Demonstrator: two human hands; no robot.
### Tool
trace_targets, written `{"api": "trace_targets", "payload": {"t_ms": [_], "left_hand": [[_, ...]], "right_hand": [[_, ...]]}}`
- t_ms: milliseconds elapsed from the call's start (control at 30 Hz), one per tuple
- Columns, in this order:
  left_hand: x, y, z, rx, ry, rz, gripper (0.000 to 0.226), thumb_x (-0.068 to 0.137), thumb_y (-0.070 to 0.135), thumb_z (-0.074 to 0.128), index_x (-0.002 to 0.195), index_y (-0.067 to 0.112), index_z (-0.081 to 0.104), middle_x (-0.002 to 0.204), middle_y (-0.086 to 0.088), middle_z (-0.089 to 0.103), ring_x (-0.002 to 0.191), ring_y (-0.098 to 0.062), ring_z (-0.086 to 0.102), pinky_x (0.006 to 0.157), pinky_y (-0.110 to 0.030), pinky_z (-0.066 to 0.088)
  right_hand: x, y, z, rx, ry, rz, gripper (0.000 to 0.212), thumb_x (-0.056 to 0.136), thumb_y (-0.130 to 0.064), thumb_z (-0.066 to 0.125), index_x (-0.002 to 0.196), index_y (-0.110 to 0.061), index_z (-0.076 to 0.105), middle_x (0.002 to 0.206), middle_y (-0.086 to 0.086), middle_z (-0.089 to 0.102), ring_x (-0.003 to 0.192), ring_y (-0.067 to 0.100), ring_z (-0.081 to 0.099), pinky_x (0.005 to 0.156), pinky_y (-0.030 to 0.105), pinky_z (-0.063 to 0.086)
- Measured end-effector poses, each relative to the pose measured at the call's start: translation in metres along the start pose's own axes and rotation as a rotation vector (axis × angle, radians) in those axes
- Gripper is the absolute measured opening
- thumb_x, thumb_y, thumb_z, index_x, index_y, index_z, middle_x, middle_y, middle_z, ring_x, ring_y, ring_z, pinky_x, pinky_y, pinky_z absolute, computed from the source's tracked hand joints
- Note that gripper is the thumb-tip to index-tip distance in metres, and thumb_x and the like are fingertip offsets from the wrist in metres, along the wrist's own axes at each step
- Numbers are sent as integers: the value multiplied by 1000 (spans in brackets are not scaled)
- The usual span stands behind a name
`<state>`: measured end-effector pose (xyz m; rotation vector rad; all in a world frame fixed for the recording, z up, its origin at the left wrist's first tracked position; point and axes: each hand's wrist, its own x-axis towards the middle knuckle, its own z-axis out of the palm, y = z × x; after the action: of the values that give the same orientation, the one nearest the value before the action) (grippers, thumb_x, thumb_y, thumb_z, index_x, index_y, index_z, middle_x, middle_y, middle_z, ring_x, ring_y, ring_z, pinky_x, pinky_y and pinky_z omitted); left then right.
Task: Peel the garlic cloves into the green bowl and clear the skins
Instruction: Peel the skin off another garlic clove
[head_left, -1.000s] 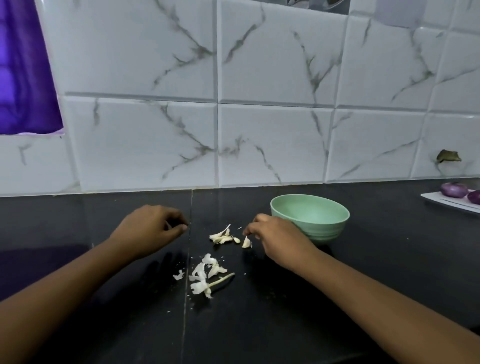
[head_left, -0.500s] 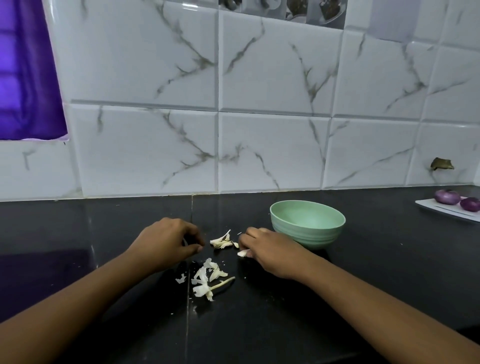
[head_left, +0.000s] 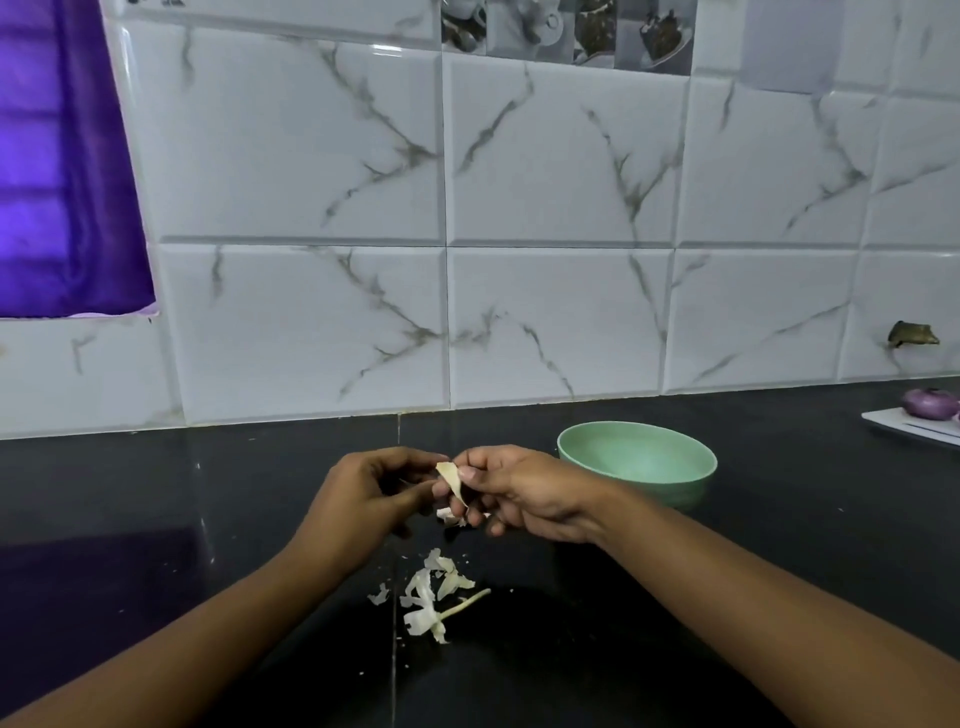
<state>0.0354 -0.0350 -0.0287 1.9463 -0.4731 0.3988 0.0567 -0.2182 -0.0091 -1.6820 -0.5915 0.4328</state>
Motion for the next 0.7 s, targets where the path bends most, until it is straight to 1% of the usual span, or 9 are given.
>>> {"api": "trace_targets", "payload": {"t_ms": [67,200,267,367,433,500,567,633,700], "left_hand": [[0,-1,-2,-39,42,4,15,80,12,73,91,22,75,76,-2,73,64,-10,66,52,-28,52],[-2,-1,3,-50,30,-6,10,80,14,73,86,21,77,74,-3,73,62,-11,66,48,-26,49],[-2,-1,6,-29,50,2,8,79,14,74,85,20,77,73,1,74,62,-12,67,48,-25,50],[-3,0,8,9,83,16,7,77,17,76,84,19,76,74,4,74,61,-14,68,48,-26,52],[-3,1,8,60,86,28,10,78,17,76,86,22,75,79,8,73,61,-13,69,49,-26,54],[-2,1,5,119,85,44,14,79,15,76,88,25,73,82,12,73,61,-12,69,51,-25,55],[0,2,2,157,92,56,15,81,13,74,90,25,73,83,12,73,63,-10,70,52,-25,56],[2,3,-4,192,71,63,15,82,13,72,91,25,73,83,12,73,64,-8,70,52,-24,55],[3,6,-10,217,-22,61,13,83,14,71,90,25,73,82,13,73,66,-8,70,52,-23,54]], "right_hand": [[2,3,3,77,25,-47,21,100,-13,42,91,-11,60,70,0,64,54,3,56,46,13,41],[4,14,7,154,109,-80,19,95,-8,50,81,-11,62,68,5,64,52,7,59,46,16,49],[4,17,11,144,152,-71,21,95,-5,50,78,-12,59,67,6,61,50,7,58,45,17,49],[4,19,15,123,181,-68,21,99,-10,46,80,-12,56,67,6,58,48,5,55,43,17,47],[4,19,16,113,204,-59,22,99,-11,45,81,-12,57,64,4,56,45,3,51,41,15,44],[4,19,16,48,247,-52,21,99,-10,46,82,-10,58,61,1,53,41,0,46,40,14,41],[3,20,12,-92,305,-78,17,96,-9,52,81,-11,59,61,-1,53,42,0,46,40,14,41],[0,18,5,-264,349,-138,13,90,-9,61,79,-16,62,63,-1,55,49,3,51,42,18,44],[-8,10,-4,-423,284,-156,9,88,-12,65,83,-20,65,68,-3,59,61,9,56,45,22,47]]}}
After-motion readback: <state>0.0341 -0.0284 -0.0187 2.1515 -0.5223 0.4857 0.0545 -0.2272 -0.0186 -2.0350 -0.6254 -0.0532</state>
